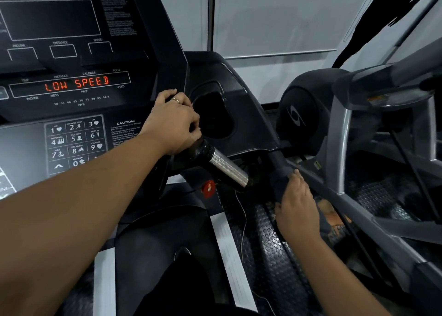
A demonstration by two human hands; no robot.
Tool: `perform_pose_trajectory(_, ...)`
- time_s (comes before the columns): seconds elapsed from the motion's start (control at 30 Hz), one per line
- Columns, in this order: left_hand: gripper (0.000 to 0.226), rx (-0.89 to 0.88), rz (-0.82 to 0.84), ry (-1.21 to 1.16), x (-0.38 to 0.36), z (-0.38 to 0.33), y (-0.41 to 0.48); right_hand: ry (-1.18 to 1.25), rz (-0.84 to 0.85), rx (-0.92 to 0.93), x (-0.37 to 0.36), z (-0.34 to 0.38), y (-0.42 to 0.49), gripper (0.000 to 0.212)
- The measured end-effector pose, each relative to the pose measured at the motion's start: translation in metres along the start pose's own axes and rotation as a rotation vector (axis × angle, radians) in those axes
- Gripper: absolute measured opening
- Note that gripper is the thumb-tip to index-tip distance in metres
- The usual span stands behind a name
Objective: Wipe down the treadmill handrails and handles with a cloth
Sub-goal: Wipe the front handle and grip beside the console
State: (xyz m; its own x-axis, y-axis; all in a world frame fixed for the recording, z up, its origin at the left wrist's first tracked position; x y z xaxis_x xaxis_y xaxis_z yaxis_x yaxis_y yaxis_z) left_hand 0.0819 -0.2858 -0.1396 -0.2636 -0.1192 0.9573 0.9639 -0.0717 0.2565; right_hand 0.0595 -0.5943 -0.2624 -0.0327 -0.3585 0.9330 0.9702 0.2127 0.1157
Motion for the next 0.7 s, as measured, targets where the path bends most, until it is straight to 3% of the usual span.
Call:
perform_pose_trajectory(0.23, 0.024, 0.004, 0.001, -0.003, 0.0, 0.0, 0.001, -0.04, 0.012, 0.094, 0.01, 0.003, -0.006, 0.069)
perform_pose_trajectory(0.5, 0.022, 0.013, 0.01, -0.003, 0.002, -0.001, -0.001, 0.023, 0.053, -0.017, 0.006, 0.027, 0.061, 0.065)
perform_pose_trajectory(0.7, 0.023, 0.021, 0.006, -0.012, 0.002, 0.0, -0.001, 0.241, 0.056, -0.027, 0.018, 0.024, 0.062, 0.037)
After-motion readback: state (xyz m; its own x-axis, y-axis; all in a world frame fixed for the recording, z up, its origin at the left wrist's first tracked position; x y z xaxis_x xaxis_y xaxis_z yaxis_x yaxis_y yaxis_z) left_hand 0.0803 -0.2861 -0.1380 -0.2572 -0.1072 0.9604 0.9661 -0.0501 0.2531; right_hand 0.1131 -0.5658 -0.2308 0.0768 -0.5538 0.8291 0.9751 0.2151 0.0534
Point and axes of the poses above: each hand's wrist, its own y-axis towards the middle knuckle, its own x-axis out of the back of the hand, z = x × y, the point moved 5 cm from there along y, towards the middle knuckle, and after that the axes turned 7 degrees about y, right-handed, at the moved point
